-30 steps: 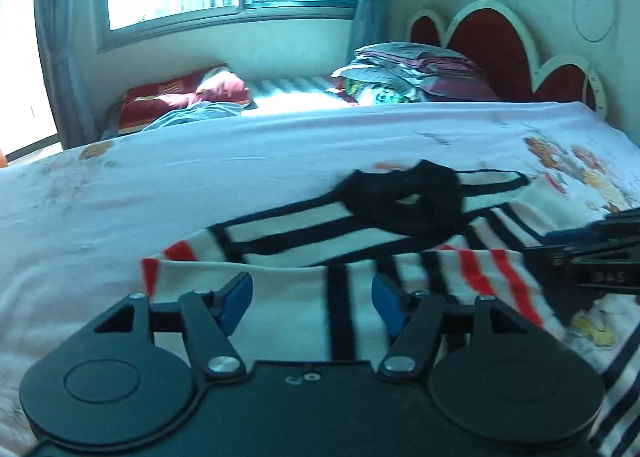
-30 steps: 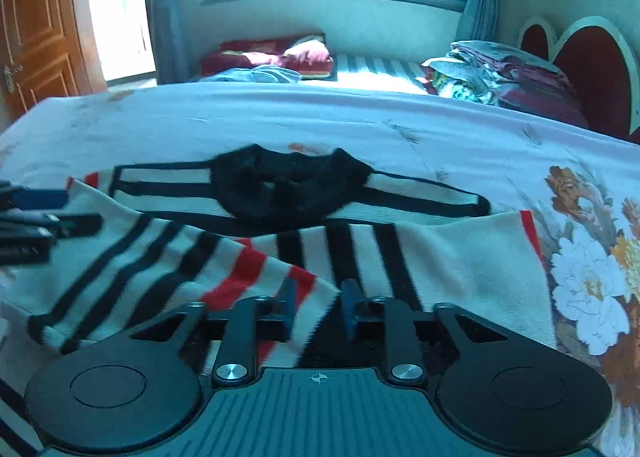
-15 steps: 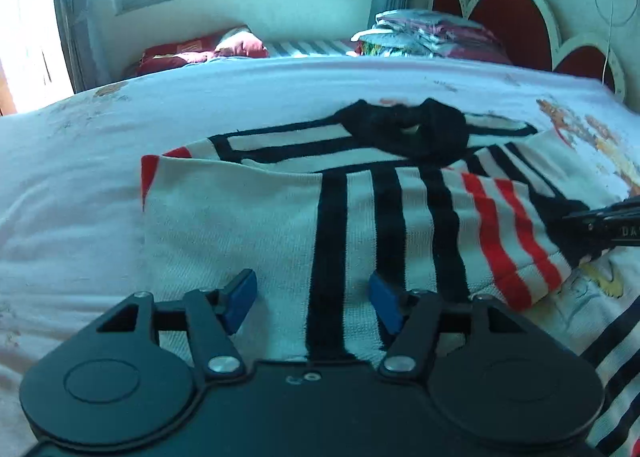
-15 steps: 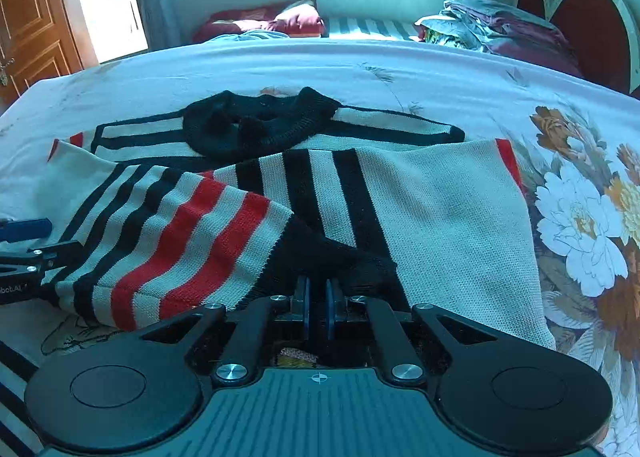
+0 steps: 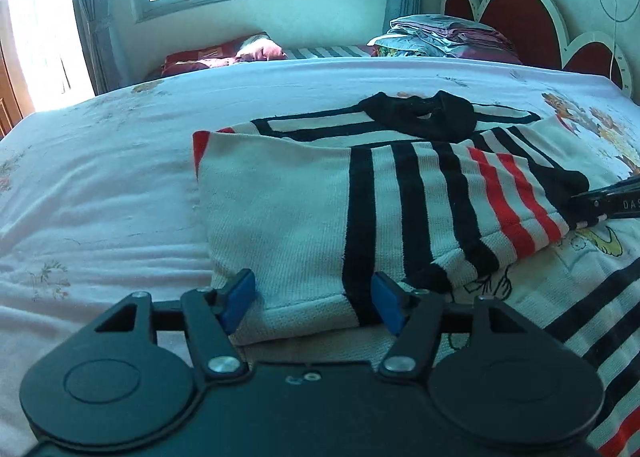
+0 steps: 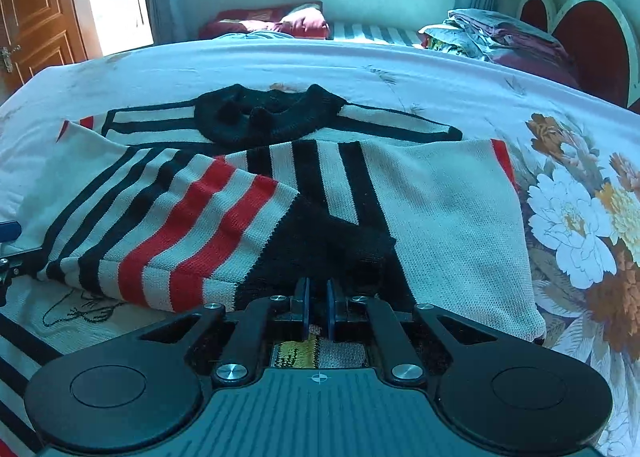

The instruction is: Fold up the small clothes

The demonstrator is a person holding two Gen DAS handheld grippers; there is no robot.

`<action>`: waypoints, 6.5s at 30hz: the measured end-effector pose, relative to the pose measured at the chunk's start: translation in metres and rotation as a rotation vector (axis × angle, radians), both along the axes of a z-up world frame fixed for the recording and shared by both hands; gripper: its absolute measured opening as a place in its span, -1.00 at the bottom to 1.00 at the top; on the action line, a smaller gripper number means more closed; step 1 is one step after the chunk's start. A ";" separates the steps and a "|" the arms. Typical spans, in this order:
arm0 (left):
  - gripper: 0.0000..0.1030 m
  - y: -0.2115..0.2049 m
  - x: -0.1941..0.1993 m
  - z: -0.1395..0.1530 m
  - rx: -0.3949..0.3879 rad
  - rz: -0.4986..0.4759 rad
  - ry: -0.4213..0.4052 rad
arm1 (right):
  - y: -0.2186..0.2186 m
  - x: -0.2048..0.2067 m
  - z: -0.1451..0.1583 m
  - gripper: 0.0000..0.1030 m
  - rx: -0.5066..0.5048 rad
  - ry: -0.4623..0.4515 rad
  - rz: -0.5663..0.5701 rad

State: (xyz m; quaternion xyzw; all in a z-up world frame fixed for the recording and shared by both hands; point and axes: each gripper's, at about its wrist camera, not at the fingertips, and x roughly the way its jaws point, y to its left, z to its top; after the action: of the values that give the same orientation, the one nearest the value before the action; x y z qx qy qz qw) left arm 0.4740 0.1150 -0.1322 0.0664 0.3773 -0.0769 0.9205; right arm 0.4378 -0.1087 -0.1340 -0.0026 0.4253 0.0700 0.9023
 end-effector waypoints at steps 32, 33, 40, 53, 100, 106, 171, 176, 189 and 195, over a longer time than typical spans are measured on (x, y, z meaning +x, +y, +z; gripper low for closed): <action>0.12 0.047 -0.241 0.003 -0.454 0.173 0.191 | -0.179 -0.283 -0.004 -0.14 0.559 0.120 -0.141; 0.11 0.048 -0.246 0.002 -0.475 0.172 0.196 | -0.178 -0.291 -0.007 -0.14 0.580 0.122 -0.136; -0.15 0.054 -0.258 -0.012 -0.638 0.171 0.234 | -0.171 -0.307 -0.014 -0.16 0.736 0.147 -0.125; -0.90 0.058 -0.248 -0.010 -0.534 0.251 0.198 | -0.194 -0.293 -0.017 -0.92 0.718 0.168 -0.153; 0.09 0.060 0.132 0.040 -0.509 0.194 -0.037 | -0.210 0.119 0.020 0.08 0.765 -0.059 -0.282; -0.35 0.015 0.151 0.020 -0.159 -0.037 0.114 | -0.156 0.128 0.019 -0.11 0.406 -0.019 -0.034; 0.38 -0.093 0.043 -0.006 0.014 -0.076 -0.076 | -0.012 0.022 -0.002 -0.42 -0.053 -0.163 0.209; 0.43 -0.016 0.022 -0.004 0.000 0.070 -0.069 | -0.094 0.004 -0.008 -0.42 -0.092 -0.107 0.026; 0.24 -0.111 -0.027 -0.002 0.032 -0.072 -0.071 | 0.008 -0.049 -0.006 -0.42 -0.106 -0.075 0.147; 0.22 -0.112 -0.037 -0.003 0.031 -0.045 -0.063 | 0.021 -0.067 -0.006 -0.42 -0.155 -0.095 0.132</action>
State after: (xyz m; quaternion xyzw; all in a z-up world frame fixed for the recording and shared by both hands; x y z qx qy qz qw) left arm 0.4366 0.0035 -0.1356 0.0912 0.3477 -0.0896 0.9288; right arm 0.3706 -0.0877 -0.1401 -0.1036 0.3852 0.0959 0.9120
